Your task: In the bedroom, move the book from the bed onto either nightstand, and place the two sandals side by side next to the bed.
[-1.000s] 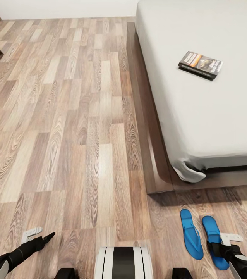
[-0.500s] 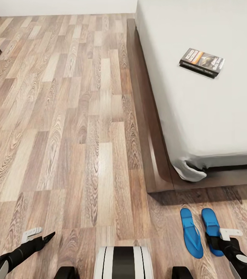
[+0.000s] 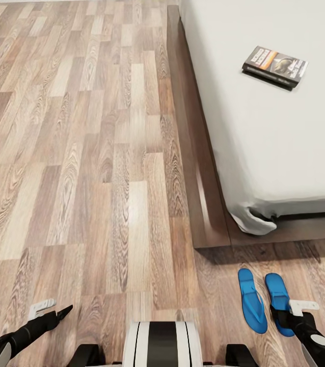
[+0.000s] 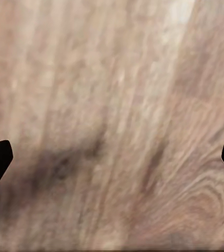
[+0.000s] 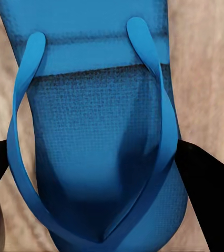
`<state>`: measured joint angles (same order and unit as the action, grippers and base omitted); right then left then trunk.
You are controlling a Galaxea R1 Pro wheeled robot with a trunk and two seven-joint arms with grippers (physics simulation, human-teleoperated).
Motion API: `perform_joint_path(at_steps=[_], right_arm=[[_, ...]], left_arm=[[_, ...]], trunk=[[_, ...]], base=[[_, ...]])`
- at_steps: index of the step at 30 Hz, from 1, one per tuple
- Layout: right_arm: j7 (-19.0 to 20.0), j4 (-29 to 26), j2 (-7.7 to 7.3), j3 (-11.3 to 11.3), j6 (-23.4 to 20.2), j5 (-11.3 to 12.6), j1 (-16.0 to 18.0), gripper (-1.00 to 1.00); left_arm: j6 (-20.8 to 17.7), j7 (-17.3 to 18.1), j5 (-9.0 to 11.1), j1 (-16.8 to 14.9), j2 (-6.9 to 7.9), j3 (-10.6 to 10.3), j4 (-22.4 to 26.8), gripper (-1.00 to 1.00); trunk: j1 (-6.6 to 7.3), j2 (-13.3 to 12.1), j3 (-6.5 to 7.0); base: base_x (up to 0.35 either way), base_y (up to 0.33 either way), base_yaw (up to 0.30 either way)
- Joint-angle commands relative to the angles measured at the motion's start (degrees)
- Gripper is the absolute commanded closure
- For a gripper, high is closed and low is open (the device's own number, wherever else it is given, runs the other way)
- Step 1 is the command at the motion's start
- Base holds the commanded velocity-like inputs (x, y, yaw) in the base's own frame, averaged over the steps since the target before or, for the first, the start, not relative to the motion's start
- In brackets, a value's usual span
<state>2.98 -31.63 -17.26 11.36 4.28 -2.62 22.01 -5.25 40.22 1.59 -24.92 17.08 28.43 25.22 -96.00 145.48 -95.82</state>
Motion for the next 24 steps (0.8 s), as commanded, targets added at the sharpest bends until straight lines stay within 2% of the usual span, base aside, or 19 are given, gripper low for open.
perform_joint_path(at_steps=[1,6,12,24], right_arm=[[0.36,0.17,0.06,0.24,0.2,-0.28,-0.04,1.0],[0.36,0.17,0.06,0.24,0.2,-0.29,-0.04,1.0],[0.37,0.17,0.07,0.24,0.2,-0.36,-0.03,1.0],[0.36,0.17,0.07,0.24,0.2,-0.33,-0.04,1.0]], left_arm=[[-0.55,0.37,0.17,-0.04,-0.03,0.31,0.01,-1.0],[-0.5,0.38,0.17,-0.04,-0.03,0.39,0.01,-1.0],[-0.46,0.38,0.17,-0.04,-0.03,0.4,0.01,-1.0],[-0.46,0.38,0.17,-0.04,-0.03,0.4,0.01,-1.0]], trunk=[[0.0,0.01,-0.04],[0.0,0.01,-0.04],[0.0,0.01,-0.04],[0.0,0.01,-0.04]], base=[[0.0,0.0,0.0],[0.001,0.0,0.0],[0.13,0.01,0.0],[0.006,0.0,0.0]])
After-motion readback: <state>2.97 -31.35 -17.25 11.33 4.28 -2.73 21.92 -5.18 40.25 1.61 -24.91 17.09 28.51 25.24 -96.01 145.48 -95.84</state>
